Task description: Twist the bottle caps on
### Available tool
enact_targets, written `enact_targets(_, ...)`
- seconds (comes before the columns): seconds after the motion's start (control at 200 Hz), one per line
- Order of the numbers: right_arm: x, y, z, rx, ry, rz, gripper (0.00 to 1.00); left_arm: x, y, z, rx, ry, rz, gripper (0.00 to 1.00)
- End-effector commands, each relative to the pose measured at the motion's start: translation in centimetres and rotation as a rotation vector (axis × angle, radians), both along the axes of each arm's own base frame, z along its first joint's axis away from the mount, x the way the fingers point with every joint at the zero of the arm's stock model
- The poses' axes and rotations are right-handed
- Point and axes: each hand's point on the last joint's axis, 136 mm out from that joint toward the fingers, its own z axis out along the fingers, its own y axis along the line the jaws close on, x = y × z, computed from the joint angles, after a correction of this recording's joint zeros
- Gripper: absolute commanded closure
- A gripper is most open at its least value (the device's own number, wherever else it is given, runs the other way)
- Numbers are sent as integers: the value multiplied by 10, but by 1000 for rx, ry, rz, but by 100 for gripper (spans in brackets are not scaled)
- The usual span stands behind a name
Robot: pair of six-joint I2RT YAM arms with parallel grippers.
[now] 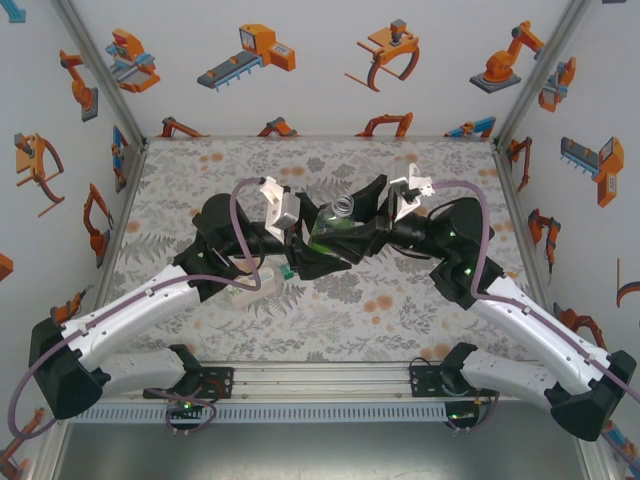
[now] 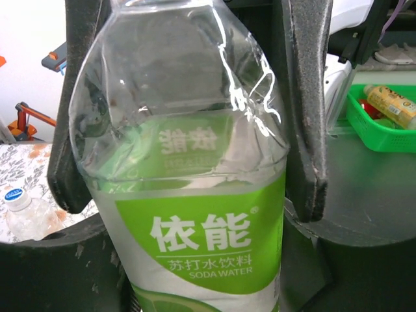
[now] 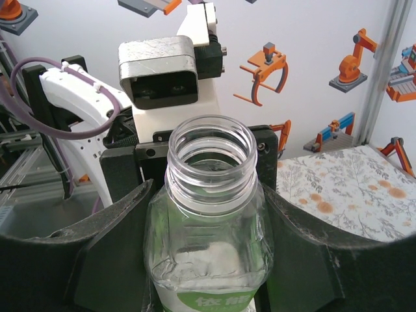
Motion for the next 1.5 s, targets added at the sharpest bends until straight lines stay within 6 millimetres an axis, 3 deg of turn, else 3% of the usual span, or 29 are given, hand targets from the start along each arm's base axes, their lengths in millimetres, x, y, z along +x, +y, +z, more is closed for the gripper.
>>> enact_targets(0.0,-12,-6,16,52,-33,21,80,-2,3,6,-14,-36,15,44)
enact_targets(0.1,-12,-6,16,40,-42,11,77,-2,5,5,-1,-44,26,47)
enact_targets(0.175,-10,-8,15,26,-43,-10,65,-1,7,1,18,-47,42,49)
enact_targets(0.25,-9,-10,14,15,-52,-37,61,2,9,-3,39,-50,67,51)
enact_targets(0.32,-6,-13,13,2,-53,-67,47,4,13,-5,52,-53,98,52)
enact_targets(0.426,-3,-18,10,-24,-58,-116,34,9,19,-11,85,-53,148,54)
enact_targets(0.621,5,-28,1,-86,-51,-210,30,35,37,-33,194,-17,329,64)
enact_targets(0.706,19,-34,-9,-124,-5,-295,30,50,50,-45,253,16,425,71)
enact_targets(0.826,48,-44,-41,-217,119,-453,31,69,74,-60,314,73,534,83)
enact_targets(0.986,71,-41,-95,-377,278,-526,35,91,109,-70,326,145,671,100)
enact_targets(1.102,89,-47,-138,-444,419,-624,41,104,133,-75,332,180,758,100)
enact_targets(1.222,94,-46,-183,-548,526,-645,47,113,152,-83,360,201,808,100)
enact_targets(1.332,97,-50,-218,-652,638,-689,54,116,162,-98,422,200,818,100)
enact_targets(1.492,92,-48,-262,-777,755,-726,56,111,165,-113,446,173,779,100)
